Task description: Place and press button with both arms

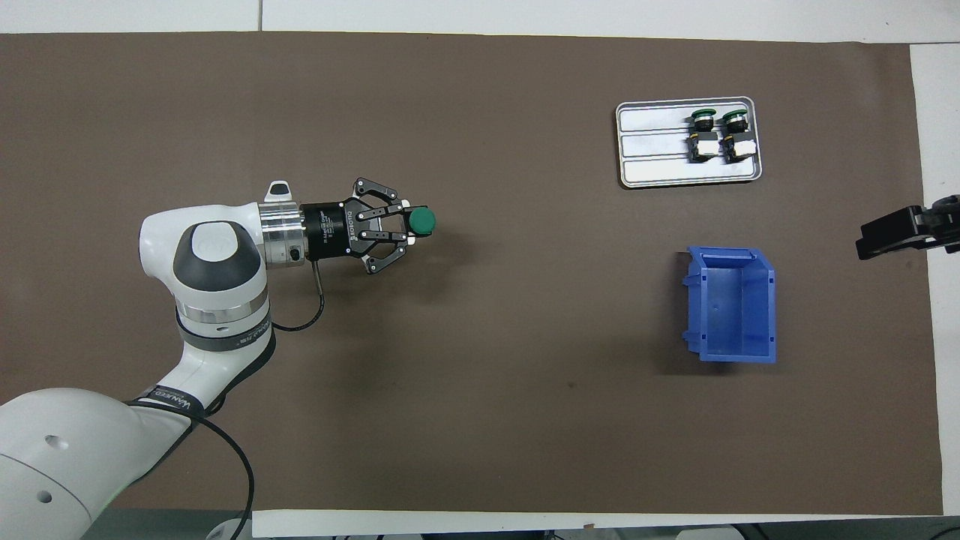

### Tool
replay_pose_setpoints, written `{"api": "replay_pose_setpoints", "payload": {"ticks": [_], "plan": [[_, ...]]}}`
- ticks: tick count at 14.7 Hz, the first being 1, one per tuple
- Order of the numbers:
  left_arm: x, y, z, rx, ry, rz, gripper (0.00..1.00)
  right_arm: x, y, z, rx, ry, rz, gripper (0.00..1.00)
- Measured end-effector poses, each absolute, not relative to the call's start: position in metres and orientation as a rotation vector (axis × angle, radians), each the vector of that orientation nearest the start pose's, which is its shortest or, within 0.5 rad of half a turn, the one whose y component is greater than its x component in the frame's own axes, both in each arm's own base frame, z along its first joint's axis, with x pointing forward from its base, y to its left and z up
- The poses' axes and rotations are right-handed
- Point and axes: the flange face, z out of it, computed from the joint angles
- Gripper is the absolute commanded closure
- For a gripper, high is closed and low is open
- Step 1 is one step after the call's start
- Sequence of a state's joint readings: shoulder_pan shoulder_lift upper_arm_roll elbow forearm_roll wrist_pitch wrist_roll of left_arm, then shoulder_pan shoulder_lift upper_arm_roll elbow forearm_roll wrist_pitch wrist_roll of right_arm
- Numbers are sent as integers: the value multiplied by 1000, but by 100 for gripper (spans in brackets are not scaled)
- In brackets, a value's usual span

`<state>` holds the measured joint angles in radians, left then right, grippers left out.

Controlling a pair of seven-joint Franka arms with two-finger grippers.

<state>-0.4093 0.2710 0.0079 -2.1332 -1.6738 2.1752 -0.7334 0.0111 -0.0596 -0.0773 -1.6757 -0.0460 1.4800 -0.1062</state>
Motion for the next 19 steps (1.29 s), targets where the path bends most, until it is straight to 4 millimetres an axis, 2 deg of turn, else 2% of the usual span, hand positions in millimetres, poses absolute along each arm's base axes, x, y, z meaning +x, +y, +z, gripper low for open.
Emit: {"api": "replay_pose_setpoints", "payload": {"ticks": [5,12,14,17,19], "plan": [[498,-275,278,1333,1442,-926,97,522,-41,600,-3163,-62,221,2],[487,-279,260,1359,1392,-930,95,522,-41,600,-3163,-62,221,2],[485,-281,254,1360,1389,-926,92,522,-41,600,-3163,-62,221,2],[473,-296,248,1363,1378,-924,86,522,-41,600,-3163,-62,221,2],[469,-297,244,1371,1381,-919,86,522,-41,600,-3163,-62,221,2]]}}
